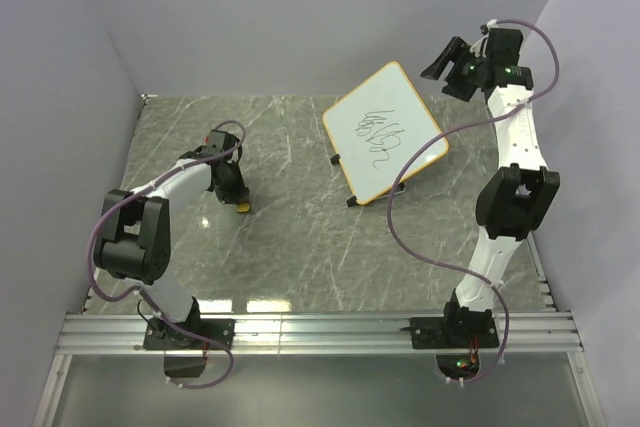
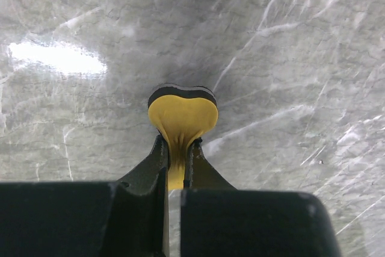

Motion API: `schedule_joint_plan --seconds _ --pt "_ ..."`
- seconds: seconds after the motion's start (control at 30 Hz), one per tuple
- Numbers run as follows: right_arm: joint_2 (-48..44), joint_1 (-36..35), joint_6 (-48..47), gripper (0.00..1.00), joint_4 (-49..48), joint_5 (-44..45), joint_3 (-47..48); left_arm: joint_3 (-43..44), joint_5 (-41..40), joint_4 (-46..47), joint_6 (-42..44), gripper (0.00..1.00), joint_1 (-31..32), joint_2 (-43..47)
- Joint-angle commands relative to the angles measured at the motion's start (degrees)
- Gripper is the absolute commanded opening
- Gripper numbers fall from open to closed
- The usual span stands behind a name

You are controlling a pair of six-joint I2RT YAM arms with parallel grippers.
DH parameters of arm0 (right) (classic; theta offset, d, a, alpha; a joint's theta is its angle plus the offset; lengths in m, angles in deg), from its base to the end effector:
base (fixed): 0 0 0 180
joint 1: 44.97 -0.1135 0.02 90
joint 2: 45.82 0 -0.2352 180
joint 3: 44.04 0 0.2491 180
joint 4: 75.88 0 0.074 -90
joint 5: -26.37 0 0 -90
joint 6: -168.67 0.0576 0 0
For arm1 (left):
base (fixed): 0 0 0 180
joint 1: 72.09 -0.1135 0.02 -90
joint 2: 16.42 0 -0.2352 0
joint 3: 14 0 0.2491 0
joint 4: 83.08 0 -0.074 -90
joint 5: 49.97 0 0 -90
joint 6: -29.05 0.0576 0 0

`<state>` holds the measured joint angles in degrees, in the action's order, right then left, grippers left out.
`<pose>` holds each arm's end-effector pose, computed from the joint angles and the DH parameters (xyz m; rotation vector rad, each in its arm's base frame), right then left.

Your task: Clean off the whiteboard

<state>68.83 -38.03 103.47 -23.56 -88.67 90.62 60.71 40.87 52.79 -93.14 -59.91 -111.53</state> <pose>0.4584 -0.0312 0.3451 0.3316 2.1180 0.6487 0.3234 -0.0707 0.1421 -0.4689 2.6838 -0.2510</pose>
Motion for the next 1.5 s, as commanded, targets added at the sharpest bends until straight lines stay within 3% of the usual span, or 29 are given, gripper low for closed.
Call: schedule_joint_plan --seconds 0.0,0.4,0.67,0.87,1.17,1.47 --pt "-0.6 0.2 1.3 0.84 -1.6 -7.3 -2.2 0.8 1.8 1.1 0.3 0.0 0.1 1.4" --pt "-5.7 -1.7 1.7 0.83 -11.2 -11.1 -24.8 2.9 3.3 1.0 0.1 0.0 0.1 1.0" --pt "-11.6 -2.7 2.0 0.78 -14.7 -11.4 -32.2 3.7 4.1 0.8 -0.4 0.0 0.8 0.3" --pt "-15.6 -2.8 1.7 0.56 -15.5 -12.1 -35.5 5.8 4.1 0.4 -1.0 0.0 2.0 -1.0" --pt "-16.6 -2.9 1.8 0.0 -16.4 -12.9 -41.2 11.0 3.6 -0.9 -1.6 0.0 5.2 -3.9" --pt "-19.2 -4.2 0.4 0.0 -17.6 -14.7 -45.2 12.1 3.5 -0.8 -2.8 0.0 7.9 -5.3"
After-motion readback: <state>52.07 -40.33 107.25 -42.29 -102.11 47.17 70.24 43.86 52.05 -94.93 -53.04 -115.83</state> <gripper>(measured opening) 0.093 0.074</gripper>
